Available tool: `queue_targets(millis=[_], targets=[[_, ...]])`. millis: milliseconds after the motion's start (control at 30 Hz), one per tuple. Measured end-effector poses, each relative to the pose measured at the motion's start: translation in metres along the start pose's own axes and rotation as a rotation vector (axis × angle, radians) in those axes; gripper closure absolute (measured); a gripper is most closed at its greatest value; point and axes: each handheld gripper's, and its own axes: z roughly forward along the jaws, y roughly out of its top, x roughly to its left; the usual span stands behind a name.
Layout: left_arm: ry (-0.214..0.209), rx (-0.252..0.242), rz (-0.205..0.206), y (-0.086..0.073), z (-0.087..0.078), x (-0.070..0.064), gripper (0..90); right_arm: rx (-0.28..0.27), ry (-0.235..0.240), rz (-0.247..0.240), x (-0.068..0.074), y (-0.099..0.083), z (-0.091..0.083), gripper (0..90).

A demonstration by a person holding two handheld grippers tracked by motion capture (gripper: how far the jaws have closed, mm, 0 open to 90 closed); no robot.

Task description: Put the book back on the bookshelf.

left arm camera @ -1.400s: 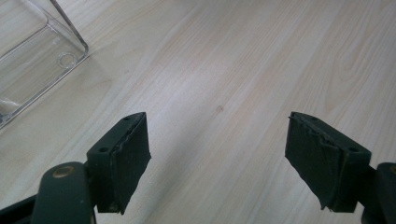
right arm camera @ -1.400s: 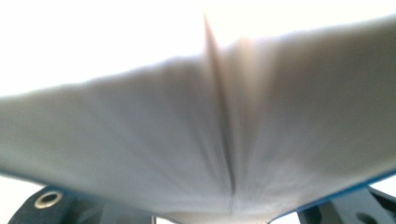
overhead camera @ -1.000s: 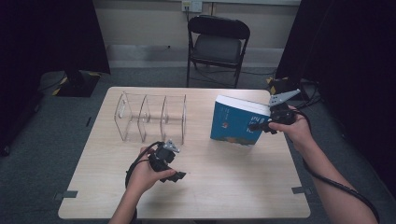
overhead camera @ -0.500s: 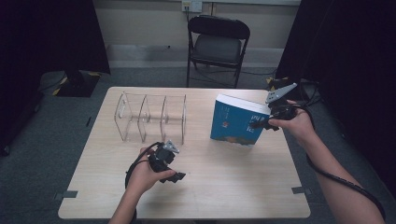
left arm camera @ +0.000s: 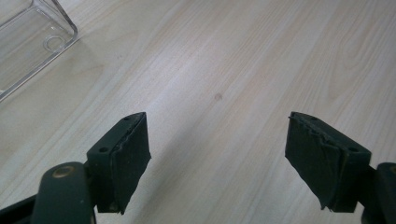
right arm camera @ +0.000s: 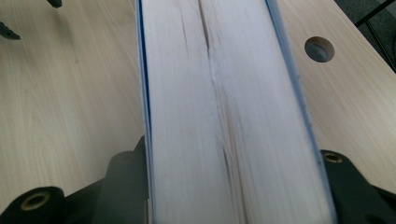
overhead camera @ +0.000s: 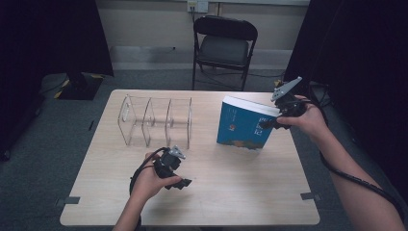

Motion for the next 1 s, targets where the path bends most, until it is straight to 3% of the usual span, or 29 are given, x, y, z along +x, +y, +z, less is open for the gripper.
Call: queue_targets(millis=[167, 400, 467, 633, 800, 933, 1000], targets=[[0.001, 0.006, -0.002, 0.0, 0.001, -0.001, 21.5, 0.032, 0.0, -0.014, 0.0, 0.006, -0.002, 49.9], [0.0, 0.009, 0.005, 0.0, 0.003, -0.001, 21.5, 0.095, -0.008, 0.006, 0.001, 0.016, -0.003, 47.2], [-0.001, 0.013, 0.002, 0.0, 0.003, -0.001, 21.5, 0.124, -0.017, -0.015, 0.002, 0.021, -0.002, 46.1], [-0.014, 0.016, 0.011, 0.0, 0.005, -0.003, 21.4, 0.129, -0.014, -0.049, 0.003, 0.03, 0.001, 44.2], [-0.015, 0.007, -0.001, 0.001, 0.007, -0.005, 21.4, 0.154, -0.005, -0.024, 0.002, 0.035, 0.005, 48.2], [-0.015, 0.019, 0.014, 0.0, 0.006, -0.003, 21.4, 0.186, -0.002, 0.021, 0.002, 0.038, 0.009, 47.5], [-0.018, 0.013, 0.009, 0.0, 0.005, -0.003, 21.4, 0.189, -0.019, 0.01, 0.004, 0.04, 0.012, 44.5]])
